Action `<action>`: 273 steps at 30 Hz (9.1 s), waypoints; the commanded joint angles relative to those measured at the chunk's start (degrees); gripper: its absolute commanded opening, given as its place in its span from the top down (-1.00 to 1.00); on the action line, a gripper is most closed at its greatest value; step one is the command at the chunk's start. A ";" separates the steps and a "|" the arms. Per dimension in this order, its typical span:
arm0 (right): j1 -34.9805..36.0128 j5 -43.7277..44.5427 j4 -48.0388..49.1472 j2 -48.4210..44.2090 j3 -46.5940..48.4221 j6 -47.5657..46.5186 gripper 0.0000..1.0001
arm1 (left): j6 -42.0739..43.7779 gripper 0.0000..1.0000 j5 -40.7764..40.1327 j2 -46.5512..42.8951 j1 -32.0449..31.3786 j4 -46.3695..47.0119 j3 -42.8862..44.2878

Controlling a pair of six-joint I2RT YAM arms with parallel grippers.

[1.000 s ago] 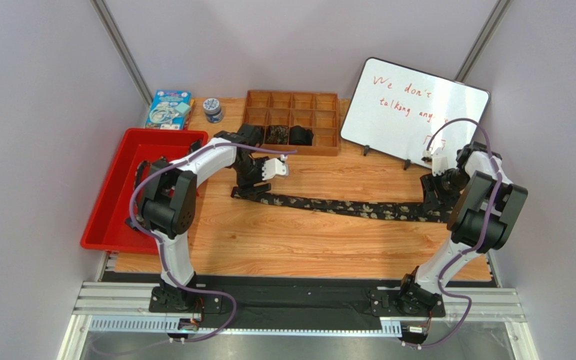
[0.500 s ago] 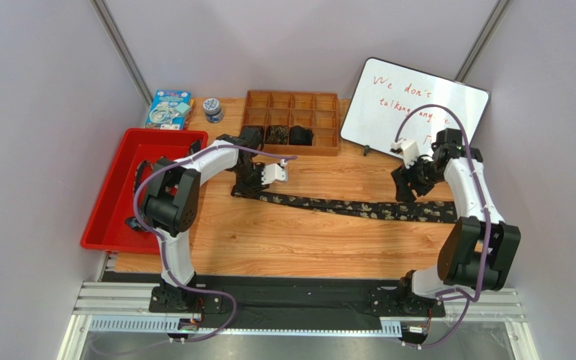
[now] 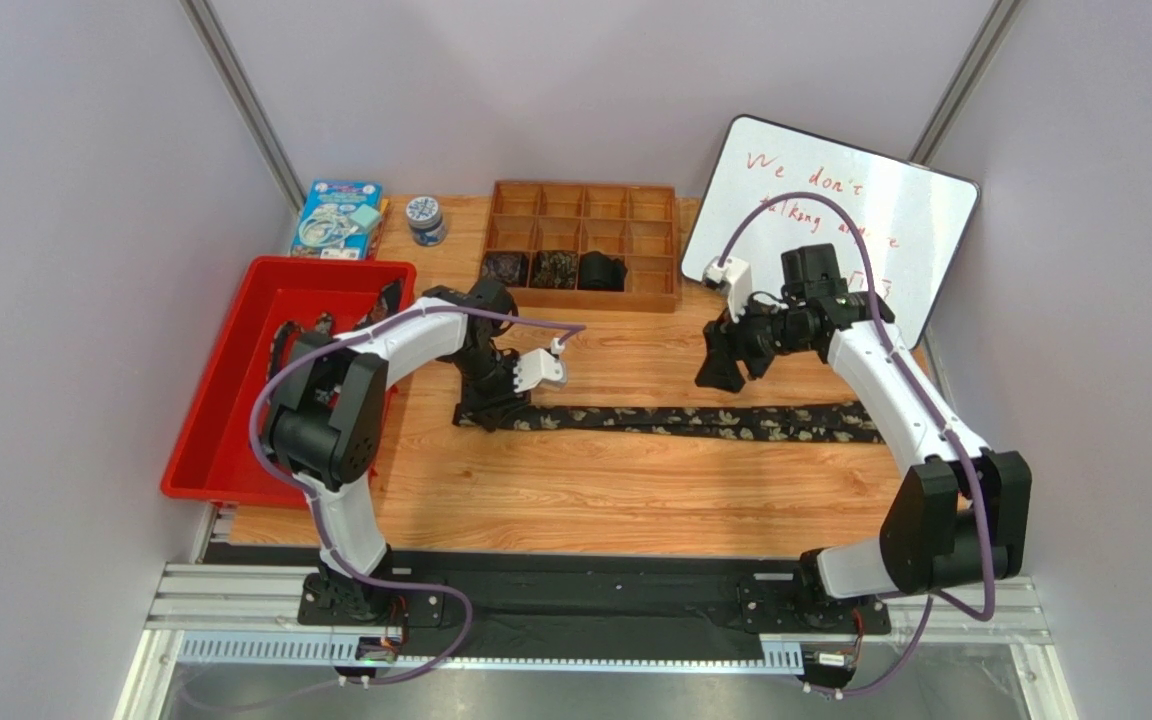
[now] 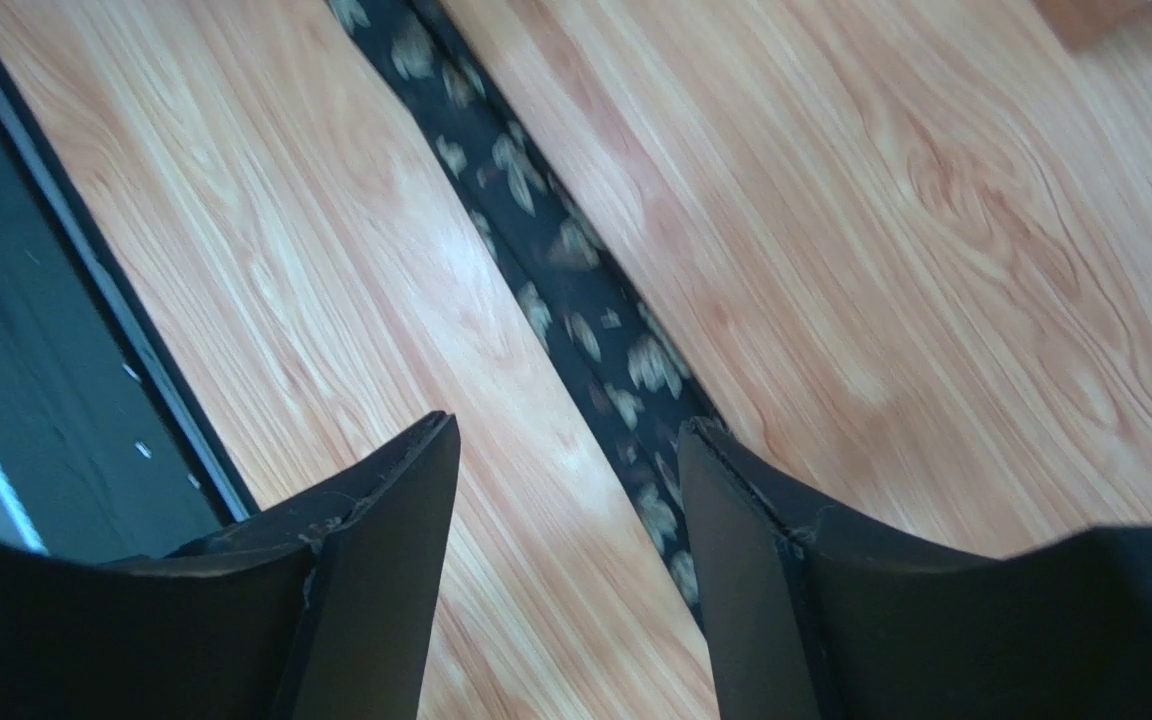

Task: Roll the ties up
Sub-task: Roll the tie at the center of the board.

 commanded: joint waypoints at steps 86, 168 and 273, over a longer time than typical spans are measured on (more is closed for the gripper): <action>32.22 1.65 51.28 51.04 11.63 85.92 0.94 | 13.31 -0.01 2.16 -6.22 8.52 7.14 -6.08; 28.35 -4.16 63.23 38.91 2.40 94.79 0.12 | 4.96 0.24 10.07 2.92 -1.85 1.68 6.58; 20.97 -8.46 53.56 34.17 -4.10 88.20 0.16 | 0.04 0.19 4.53 6.88 -9.67 4.50 6.49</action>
